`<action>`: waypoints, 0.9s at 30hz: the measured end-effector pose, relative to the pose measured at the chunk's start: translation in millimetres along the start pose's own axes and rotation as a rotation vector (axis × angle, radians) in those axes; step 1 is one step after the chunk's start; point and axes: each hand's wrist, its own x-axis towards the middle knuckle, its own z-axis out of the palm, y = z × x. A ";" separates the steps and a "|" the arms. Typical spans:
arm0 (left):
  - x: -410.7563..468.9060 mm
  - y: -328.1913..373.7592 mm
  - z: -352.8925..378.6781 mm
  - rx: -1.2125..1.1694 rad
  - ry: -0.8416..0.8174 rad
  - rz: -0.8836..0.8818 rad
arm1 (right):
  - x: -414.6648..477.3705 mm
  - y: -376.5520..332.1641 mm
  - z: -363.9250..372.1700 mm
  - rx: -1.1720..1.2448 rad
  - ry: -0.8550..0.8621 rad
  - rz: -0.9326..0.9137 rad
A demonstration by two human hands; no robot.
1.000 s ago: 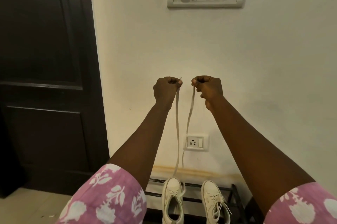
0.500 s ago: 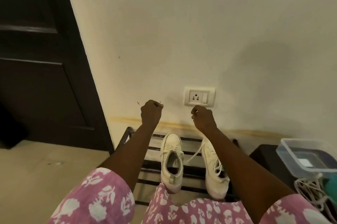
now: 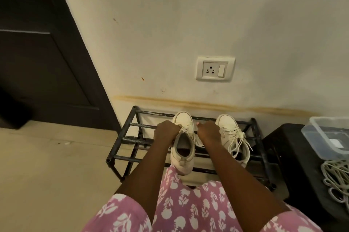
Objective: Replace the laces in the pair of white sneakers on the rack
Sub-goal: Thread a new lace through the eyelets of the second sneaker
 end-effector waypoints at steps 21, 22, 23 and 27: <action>-3.8 1.0 28.5 -0.703 0.247 -0.133 | -8.7 -10.1 -0.3 0.829 -0.485 0.606; -5.1 1.4 28.5 -0.703 0.267 -0.106 | -6.3 -9.8 0.2 0.806 -0.497 0.599; -5.6 1.5 28.6 -0.714 0.277 -0.077 | -3.8 -8.9 1.4 0.774 -0.512 0.594; -3.7 1.2 26.5 -0.707 0.259 0.037 | 3.8 -6.8 4.3 0.732 -0.479 0.499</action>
